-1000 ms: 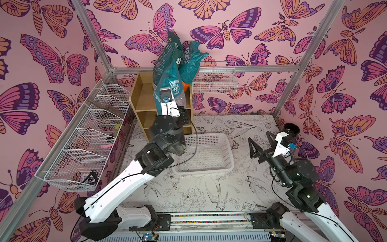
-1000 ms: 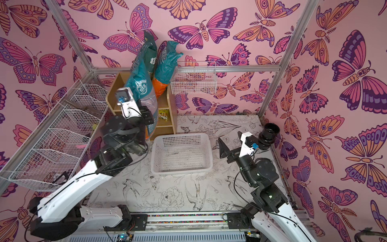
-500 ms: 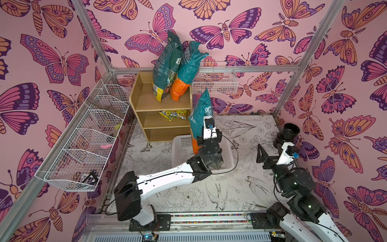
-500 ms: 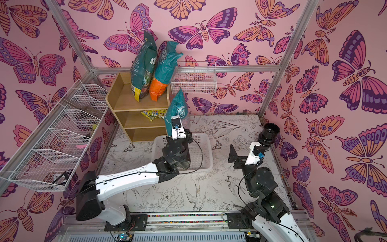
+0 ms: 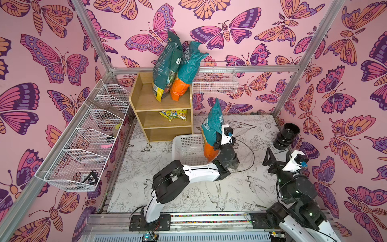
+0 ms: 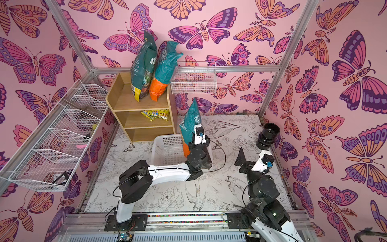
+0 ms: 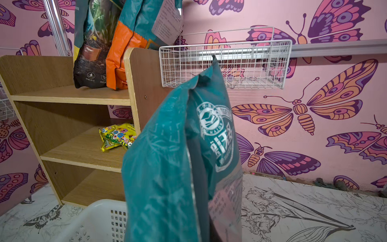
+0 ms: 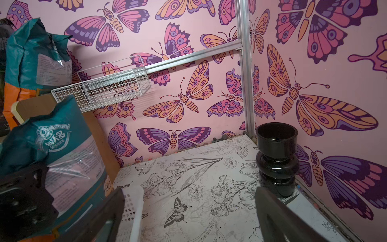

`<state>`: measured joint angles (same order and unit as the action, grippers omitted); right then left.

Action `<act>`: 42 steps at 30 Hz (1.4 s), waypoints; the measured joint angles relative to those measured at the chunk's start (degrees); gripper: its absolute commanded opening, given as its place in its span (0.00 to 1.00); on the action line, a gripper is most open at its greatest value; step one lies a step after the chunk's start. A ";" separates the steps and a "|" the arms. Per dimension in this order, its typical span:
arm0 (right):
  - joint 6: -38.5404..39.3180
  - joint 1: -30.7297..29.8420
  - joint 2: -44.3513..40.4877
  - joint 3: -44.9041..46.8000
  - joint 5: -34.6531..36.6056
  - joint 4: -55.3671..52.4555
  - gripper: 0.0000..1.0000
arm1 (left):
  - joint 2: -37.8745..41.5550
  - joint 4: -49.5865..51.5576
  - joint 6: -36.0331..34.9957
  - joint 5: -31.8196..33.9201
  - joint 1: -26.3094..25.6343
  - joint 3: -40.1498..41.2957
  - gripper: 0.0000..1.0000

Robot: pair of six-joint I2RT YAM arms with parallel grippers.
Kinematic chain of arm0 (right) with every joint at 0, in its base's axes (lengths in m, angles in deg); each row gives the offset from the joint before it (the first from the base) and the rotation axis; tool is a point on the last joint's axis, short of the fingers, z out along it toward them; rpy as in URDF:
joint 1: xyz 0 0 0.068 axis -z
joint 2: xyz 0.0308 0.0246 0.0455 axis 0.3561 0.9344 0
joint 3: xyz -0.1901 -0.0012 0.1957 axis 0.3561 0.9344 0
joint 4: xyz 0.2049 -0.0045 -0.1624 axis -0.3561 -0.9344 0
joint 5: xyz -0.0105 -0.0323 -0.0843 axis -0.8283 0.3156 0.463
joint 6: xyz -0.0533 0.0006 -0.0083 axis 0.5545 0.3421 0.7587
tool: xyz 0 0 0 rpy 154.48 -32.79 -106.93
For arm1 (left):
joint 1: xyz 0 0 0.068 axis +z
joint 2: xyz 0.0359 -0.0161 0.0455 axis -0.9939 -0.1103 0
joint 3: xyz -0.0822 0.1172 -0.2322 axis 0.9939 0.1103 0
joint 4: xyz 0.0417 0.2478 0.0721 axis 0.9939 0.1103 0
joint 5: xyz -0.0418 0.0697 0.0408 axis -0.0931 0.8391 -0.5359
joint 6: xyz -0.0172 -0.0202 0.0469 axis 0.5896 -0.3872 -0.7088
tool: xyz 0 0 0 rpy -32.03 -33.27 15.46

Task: Take down the fertilizer bag from the shelf
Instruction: Place the fertilizer bag in the storage box.

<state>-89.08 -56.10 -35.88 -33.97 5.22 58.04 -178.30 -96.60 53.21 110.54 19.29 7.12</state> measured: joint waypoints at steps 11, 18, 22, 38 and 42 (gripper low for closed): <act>-0.70 0.00 -0.37 0.00 -0.87 -2.08 0.99 | -8.28 -2.89 4.15 1.99 -0.59 -2.86 0.00; -1.25 0.00 -1.51 0.02 -1.49 -2.32 0.99 | -13.40 -3.17 4.48 3.48 -2.25 -7.54 0.00; -1.42 0.00 -2.93 0.24 -1.64 -2.60 0.99 | -15.82 -4.15 3.93 3.37 -3.39 -10.56 0.39; -1.42 0.00 -4.28 0.74 -1.77 -2.95 0.99 | -4.17 1.38 0.33 -3.41 -6.58 -7.10 1.00; -1.42 0.00 -4.28 0.76 -1.90 -2.95 0.99 | 9.09 13.07 2.25 -7.76 -6.51 -7.04 1.00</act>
<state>-90.50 -56.10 -40.16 -33.21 3.32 55.09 -169.21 -83.53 55.46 102.78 12.78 0.08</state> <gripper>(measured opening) 0.994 0.999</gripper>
